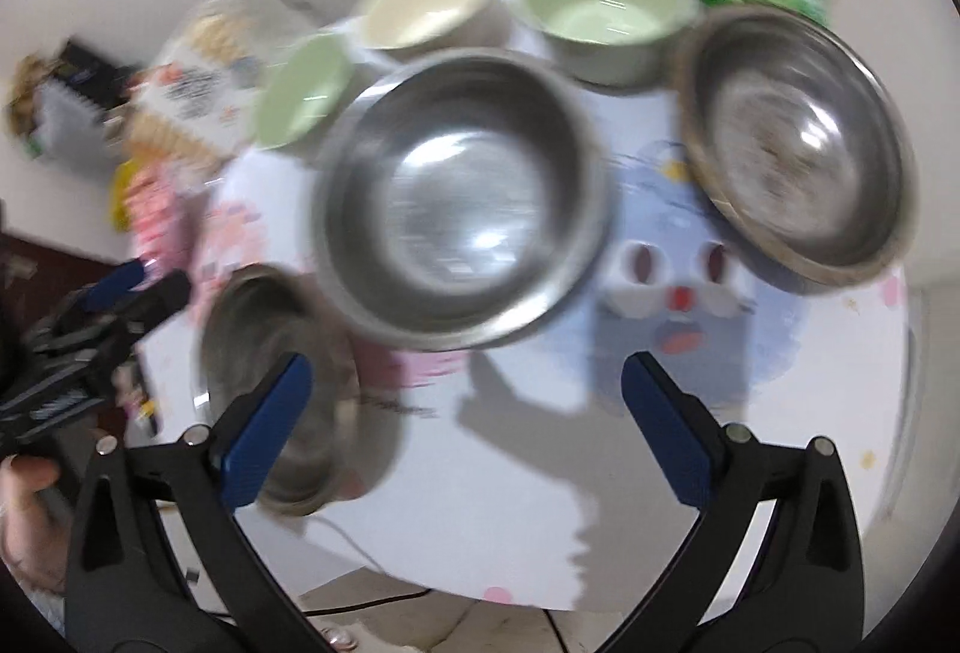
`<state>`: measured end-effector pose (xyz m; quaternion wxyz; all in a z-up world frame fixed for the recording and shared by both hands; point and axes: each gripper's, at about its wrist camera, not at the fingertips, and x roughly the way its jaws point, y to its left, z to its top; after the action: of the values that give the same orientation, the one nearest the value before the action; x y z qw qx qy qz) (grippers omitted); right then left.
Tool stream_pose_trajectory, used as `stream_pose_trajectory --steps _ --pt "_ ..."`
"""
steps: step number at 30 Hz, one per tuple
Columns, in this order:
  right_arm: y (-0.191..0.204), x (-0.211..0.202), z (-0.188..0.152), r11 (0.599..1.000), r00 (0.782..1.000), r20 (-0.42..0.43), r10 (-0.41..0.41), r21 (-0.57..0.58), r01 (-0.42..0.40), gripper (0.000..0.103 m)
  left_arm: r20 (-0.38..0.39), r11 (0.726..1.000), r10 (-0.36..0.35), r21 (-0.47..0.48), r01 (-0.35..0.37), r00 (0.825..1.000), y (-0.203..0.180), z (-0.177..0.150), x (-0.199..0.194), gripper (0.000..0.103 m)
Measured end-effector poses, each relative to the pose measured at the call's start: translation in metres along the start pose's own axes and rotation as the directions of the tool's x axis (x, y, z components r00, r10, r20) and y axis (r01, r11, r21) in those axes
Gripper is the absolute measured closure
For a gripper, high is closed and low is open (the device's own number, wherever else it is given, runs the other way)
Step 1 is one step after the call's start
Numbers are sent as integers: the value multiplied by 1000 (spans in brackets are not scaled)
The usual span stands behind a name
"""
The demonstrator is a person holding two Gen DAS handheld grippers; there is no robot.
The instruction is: Organize plates and bowls
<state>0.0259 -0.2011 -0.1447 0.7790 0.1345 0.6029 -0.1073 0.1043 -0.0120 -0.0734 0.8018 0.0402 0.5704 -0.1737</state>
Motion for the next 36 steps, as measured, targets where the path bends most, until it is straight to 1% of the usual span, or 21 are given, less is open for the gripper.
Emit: stream_pose_trajectory --steps 1,3,6,10,13,15,16,19,21,23,25,26,27,28,29,30,31,32,34,36 --pt "-6 4 3 999 1000 -16 -12 36 12 0 -19 1000 -8 -5 8 1000 -3 6 8 0" --pt "-17 7 8 997 1000 -20 6 77 -4 0 -63 999 -21 -38 19 998 -6 13 24 0" --pt "-21 14 14 994 1000 -12 -15 104 17 0 -125 996 -59 -81 49 990 -9 21 45 0" --pt "-33 23 24 988 1000 -27 -8 154 12 0 -161 996 -52 -77 40 986 -15 28 61 0" --pt "-31 34 32 988 999 -37 -26 149 31 1 -188 994 -58 -102 39 980 -14 31 70 0" --pt "-32 40 35 986 999 -43 -26 162 33 5 -205 992 -70 -120 46 976 -13 33 76 1" --pt "-33 42 37 984 998 -49 -26 174 34 5 -213 991 -73 -125 47 974 -12 34 79 1" --pt "-37 47 40 981 998 -60 -16 191 28 7 -219 991 -60 -126 33 974 -12 36 85 7" --pt "-39 49 42 981 998 -65 -23 191 35 10 -230 991 -61 -126 32 971 -11 36 88 13" --pt "-41 51 43 980 997 -72 -29 197 43 16 -240 992 -54 -126 24 969 -11 37 92 19" --pt "-43 55 44 976 996 -82 -18 213 35 18 -246 992 -47 -122 17 968 -11 37 95 24" --pt "-44 58 44 975 996 -90 -11 221 31 19 -248 993 -42 -120 12 968 -12 37 96 27" --pt "-44 61 45 974 995 -97 -5 225 26 19 -251 993 -40 -118 11 967 -12 37 98 33" --pt "-43 63 46 974 995 -102 -4 227 27 24 -255 993 -40 -119 10 966 -15 38 101 37" --pt "-43 65 46 973 994 -107 -10 227 34 32 -261 992 -42 -124 10 964 -15 39 103 42" --pt "-43 67 47 973 993 -114 -17 225 43 37 -266 992 -43 -129 8 963 -14 39 105 42" --pt "-43 68 47 973 992 -126 -18 224 46 50 -271 991 -37 -131 1 962 -13 39 107 42" --pt "-43 70 48 973 991 -136 -15 227 46 54 -273 991 -38 -131 2 961 -13 38 108 43" --pt "-44 71 47 973 990 -137 -18 225 49 54 -270 991 -59 -134 24 961 -15 38 110 51" --pt "-44 71 47 974 991 -132 -13 224 43 55 -270 991 -62 -135 26 961 -18 37 115 62"
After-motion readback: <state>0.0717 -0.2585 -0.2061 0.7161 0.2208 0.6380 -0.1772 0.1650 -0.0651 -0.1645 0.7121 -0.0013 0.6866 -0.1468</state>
